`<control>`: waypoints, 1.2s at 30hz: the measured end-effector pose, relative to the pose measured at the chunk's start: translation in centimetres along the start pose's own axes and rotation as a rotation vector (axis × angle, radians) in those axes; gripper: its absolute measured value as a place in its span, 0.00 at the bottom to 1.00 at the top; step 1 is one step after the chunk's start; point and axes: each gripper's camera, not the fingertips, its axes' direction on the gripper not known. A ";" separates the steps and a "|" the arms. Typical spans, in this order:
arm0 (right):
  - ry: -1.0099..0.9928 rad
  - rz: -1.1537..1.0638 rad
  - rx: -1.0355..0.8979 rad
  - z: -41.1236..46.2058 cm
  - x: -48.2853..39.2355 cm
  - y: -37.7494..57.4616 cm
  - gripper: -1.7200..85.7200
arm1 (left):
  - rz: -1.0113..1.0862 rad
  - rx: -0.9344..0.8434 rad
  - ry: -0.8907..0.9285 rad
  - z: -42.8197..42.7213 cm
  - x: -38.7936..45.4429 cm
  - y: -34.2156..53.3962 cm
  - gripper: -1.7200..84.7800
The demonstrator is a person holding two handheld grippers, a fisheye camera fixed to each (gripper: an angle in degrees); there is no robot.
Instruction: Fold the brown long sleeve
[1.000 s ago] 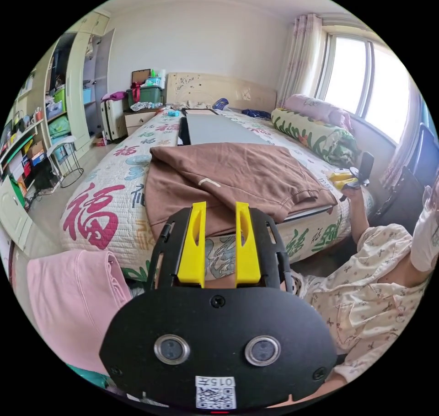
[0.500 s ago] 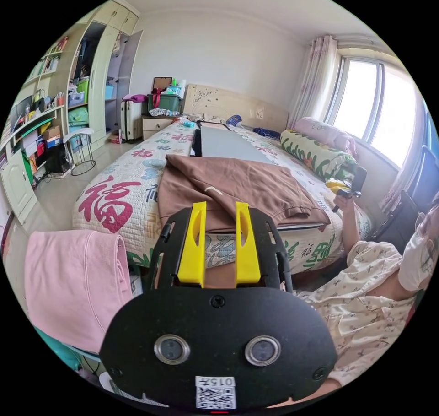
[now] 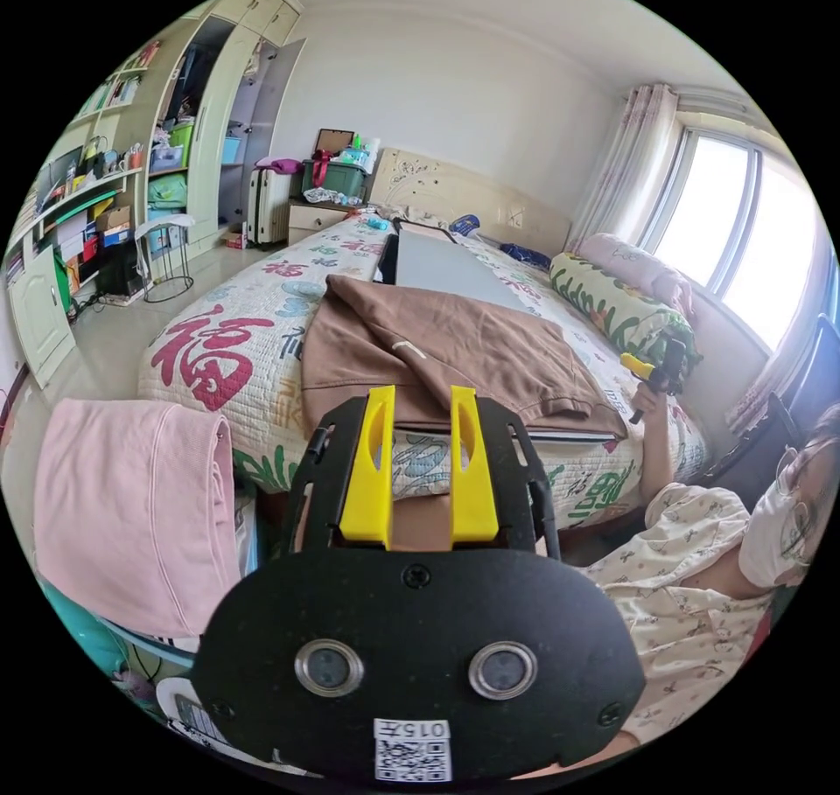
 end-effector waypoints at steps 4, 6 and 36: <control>0.028 0.001 -0.037 -0.2 -0.3 -4.1 0.15 | 0.025 -0.002 0.005 1.4 0.0 -3.7 0.13; 0.015 0.025 -0.008 -1.0 0.4 -5.6 0.16 | 0.034 -0.011 -0.008 2.8 -0.6 -6.0 0.13; 0.476 0.655 0.527 -8.9 15.1 -28.1 0.19 | -0.014 -0.208 0.325 40.3 -24.6 -21.2 0.19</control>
